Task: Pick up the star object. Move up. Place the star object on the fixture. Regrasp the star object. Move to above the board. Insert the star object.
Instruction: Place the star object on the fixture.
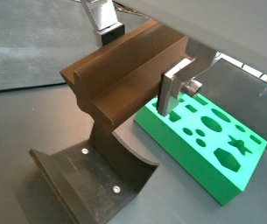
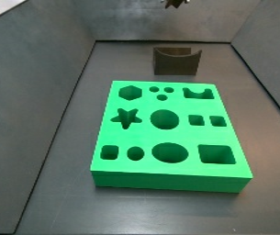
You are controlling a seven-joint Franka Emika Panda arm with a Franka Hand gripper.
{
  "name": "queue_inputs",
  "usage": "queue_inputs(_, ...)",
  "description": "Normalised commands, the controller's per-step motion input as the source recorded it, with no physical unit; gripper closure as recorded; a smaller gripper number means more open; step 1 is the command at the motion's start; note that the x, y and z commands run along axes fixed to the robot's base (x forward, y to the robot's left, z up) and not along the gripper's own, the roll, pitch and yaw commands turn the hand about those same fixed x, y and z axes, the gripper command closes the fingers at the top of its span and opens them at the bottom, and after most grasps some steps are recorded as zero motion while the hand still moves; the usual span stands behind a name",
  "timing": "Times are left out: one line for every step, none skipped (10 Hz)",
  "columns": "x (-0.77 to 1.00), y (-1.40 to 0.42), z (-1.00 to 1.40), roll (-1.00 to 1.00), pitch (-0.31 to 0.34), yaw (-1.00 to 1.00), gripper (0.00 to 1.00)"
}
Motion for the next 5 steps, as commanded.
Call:
queue_inputs(0.13, 0.06, -1.0, -1.0, 0.025, -0.05, 1.0)
queue_inputs(0.12, 0.06, -1.0, -1.0, 0.024, -0.05, 1.0)
queue_inputs(0.12, 0.08, -1.0, -1.0, 0.051, -0.07, 1.0)
queue_inputs(0.13, 0.08, -1.0, -1.0, 0.069, -0.07, 1.0)
queue_inputs(0.15, 0.09, -1.0, -1.0, 0.102, -0.09, 1.0)
